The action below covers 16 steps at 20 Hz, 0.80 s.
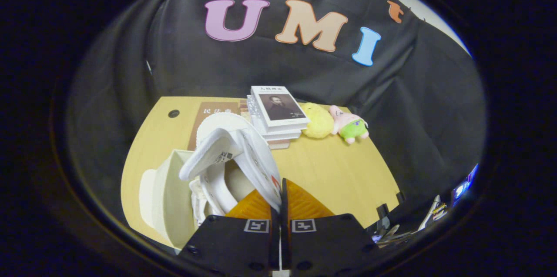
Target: Open the storage box then place both shoes into the box .Put the left shoe in first, then the right shoe, with the right side of both shoes facing outward in a uniform manner.
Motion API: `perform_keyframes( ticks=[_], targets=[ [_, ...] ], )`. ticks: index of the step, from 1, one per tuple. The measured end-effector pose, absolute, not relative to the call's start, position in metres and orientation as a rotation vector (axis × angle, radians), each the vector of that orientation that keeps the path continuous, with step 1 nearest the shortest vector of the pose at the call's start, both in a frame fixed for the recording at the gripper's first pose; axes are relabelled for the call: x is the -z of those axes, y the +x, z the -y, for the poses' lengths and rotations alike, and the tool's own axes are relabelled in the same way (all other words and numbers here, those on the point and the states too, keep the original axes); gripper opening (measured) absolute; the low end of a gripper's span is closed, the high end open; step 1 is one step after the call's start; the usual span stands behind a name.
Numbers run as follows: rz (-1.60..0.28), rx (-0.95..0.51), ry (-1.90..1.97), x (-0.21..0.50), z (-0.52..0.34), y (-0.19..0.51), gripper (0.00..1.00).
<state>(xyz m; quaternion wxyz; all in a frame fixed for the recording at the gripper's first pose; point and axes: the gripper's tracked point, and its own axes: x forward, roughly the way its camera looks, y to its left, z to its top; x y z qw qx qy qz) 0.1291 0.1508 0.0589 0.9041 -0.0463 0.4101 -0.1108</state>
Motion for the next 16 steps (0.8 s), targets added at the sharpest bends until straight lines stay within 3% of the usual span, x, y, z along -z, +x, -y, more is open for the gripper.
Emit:
perform_keyframes(
  ticks=[7, 16],
  targets=[
    [-0.919, 0.236, -0.091, -0.019, -0.184, 0.120, 0.05],
    [-1.122, 0.283, -0.117, 0.061, -0.159, 0.097, 0.05]
  ],
)
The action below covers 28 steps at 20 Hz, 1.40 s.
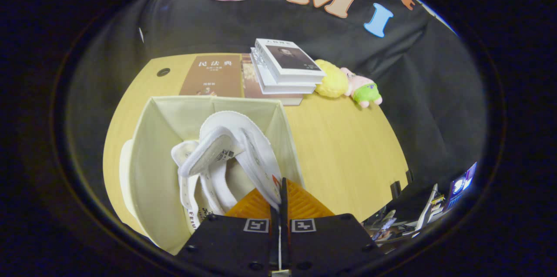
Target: Open the storage box then place both shoes into the box .Put the left shoe in first, then the right shoe, with the right side of both shoes facing outward in a uniform manner.
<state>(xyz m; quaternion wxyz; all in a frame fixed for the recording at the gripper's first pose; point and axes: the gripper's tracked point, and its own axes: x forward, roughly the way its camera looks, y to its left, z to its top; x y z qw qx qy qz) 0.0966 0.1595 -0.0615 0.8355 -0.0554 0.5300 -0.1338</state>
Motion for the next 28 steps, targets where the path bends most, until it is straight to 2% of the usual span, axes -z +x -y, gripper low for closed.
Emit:
perform_keyframes(
  ticks=[8, 14, 20, 28],
  targets=[
    [-1.176, 0.190, -0.119, 0.084, -0.169, 0.096, 0.10],
    [-0.960, 0.115, 0.217, 0.022, -0.188, 0.103, 0.55],
    [-0.718, 0.099, 0.189, -0.025, -0.153, 0.094, 0.99],
    [-0.386, 0.092, 0.130, -0.040, -0.081, 0.068, 0.99]
  ],
)
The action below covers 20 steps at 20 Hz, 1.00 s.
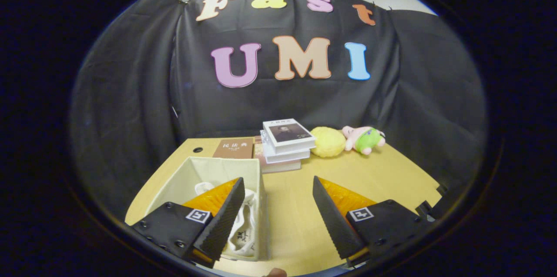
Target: Open the storage box then place both shoes into the box .Put the left shoe in first, then the right shoe, with the right side of both shoes facing outward in a uniform manner.
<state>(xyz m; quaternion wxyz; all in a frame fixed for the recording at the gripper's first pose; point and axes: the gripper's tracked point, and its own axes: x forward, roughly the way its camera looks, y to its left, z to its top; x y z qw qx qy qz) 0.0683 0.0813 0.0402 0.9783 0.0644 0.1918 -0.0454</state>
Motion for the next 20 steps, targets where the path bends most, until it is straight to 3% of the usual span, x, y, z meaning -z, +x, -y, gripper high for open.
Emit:
perform_keyframes(
  ticks=[11, 20],
  targets=[
    [-0.110, 0.025, 0.124, -0.031, -0.010, 0.051, 0.99],
    [-0.093, 0.053, 0.070, -0.024, 0.023, 0.029, 0.99]
  ],
)
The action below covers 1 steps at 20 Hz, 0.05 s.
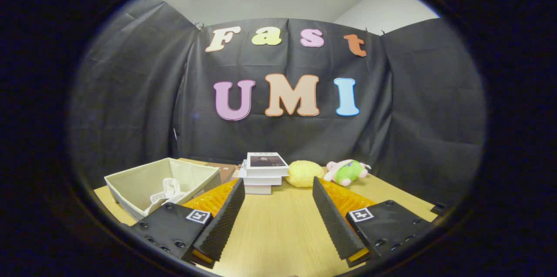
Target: Open the storage box then place both shoes into the box .Put the left shoe in first, then the right shoe, with the right side of both shoes facing outward in a uniform manner.
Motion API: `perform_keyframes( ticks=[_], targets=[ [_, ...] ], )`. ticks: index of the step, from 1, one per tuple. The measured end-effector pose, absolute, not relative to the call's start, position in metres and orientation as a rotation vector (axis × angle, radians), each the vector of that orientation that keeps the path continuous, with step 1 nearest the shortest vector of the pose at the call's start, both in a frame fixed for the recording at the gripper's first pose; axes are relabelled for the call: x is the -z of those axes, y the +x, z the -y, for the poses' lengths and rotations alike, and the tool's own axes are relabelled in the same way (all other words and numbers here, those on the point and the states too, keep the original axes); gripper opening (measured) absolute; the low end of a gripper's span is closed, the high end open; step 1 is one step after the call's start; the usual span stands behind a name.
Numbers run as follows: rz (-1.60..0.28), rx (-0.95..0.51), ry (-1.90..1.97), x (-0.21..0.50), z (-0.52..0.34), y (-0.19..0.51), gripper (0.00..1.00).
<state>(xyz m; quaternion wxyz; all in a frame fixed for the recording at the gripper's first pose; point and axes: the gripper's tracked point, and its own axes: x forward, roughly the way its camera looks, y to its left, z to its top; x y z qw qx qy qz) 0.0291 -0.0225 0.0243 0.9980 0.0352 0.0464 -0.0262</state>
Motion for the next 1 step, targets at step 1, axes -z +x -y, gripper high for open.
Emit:
perform_keyframes(
  ticks=[1],
  targets=[
    [-0.093, 0.052, 0.071, -0.0240, 0.0253, 0.0274, 0.99]
  ],
)
